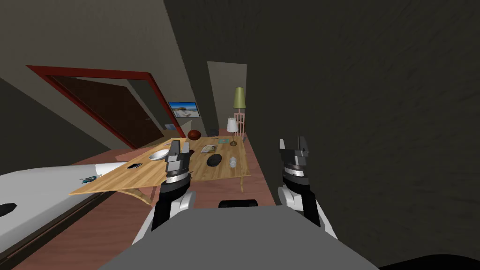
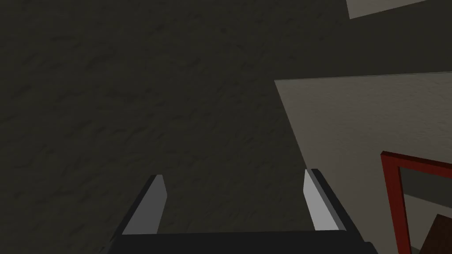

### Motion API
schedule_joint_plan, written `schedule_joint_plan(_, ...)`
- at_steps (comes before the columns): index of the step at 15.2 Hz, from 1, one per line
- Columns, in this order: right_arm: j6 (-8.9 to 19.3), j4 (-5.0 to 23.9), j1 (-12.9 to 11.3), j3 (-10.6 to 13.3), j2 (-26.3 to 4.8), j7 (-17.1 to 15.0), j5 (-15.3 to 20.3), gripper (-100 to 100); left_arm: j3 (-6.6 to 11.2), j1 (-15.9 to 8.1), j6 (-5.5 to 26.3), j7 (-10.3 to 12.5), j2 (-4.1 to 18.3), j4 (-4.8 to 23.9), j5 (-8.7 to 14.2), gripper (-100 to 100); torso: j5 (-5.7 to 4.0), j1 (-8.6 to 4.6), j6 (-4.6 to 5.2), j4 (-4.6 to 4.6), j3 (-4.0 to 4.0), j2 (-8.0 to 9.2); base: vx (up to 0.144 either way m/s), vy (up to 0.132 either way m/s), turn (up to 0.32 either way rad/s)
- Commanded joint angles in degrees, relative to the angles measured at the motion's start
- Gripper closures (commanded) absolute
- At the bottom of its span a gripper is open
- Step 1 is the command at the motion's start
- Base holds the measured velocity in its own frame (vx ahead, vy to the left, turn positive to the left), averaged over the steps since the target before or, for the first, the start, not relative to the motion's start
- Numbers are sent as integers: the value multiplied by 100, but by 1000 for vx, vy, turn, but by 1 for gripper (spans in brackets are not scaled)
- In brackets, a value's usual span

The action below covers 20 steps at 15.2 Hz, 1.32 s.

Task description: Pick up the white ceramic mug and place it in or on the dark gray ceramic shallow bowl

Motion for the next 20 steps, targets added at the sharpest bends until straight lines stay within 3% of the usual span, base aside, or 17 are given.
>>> schedule_joint_plan(1,0,0,0,0,0,0,0,0,-5,-119,169,1,197,155,17,-100,0,0,0,0,0,0,2,-16,18)
schedule_joint_plan(4,0,0,0,0,1,0,0,0,-16,-409,561,5,501,539,60,-100,-3,-18,1,-1,-3,-4,6,-63,41)
schedule_joint_plan(9,0,0,0,1,1,0,0,0,-27,-685,970,7,702,908,102,-100,-5,-25,1,-1,-3,-5,3,-62,25)
schedule_joint_plan(10,0,0,0,1,1,0,0,0,-33,-845,1141,8,800,1122,126,-100,-5,-22,1,-1,-3,-5,3,-60,27)
schedule_joint_plan(13,0,0,0,1,1,0,0,0,-39,-1018,1437,9,895,1355,152,-100,-5,-26,1,-1,-3,-5,2,-63,27)
schedule_joint_plan(14,0,0,0,1,1,0,0,0,-46,-1204,1587,10,987,1530,180,-100,-6,-27,1,-1,-3,-5,4,-77,30)
schedule_joint_plan(16,0,0,0,1,1,0,0,0,-46,-1204,1695,10,987,1605,180,-100,-6,-30,1,-2,-4,-6,3,-59,20)
schedule_joint_plan(17,0,0,0,1,1,0,0,0,-53,-1401,1883,10,1077,1869,210,-100,-6,-24,0,-1,-3,-5,6,-44,26)
schedule_joint_plan(18,0,0,0,0,1,0,0,0,-53,-1401,1969,10,1077,1872,210,-100,-4,-21,1,-2,-4,-6,9,-51,23)
schedule_joint_plan(19,0,0,0,0,1,0,0,0,-60,-1608,2111,10,1165,2067,242,-100,-5,-22,1,-2,-4,-7,7,-71,25)
schedule_joint_plan(20,0,0,0,1,1,0,0,0,-60,-1608,2236,10,1165,2155,242,-100,-5,-25,1,-2,-5,-8,9,-76,24)
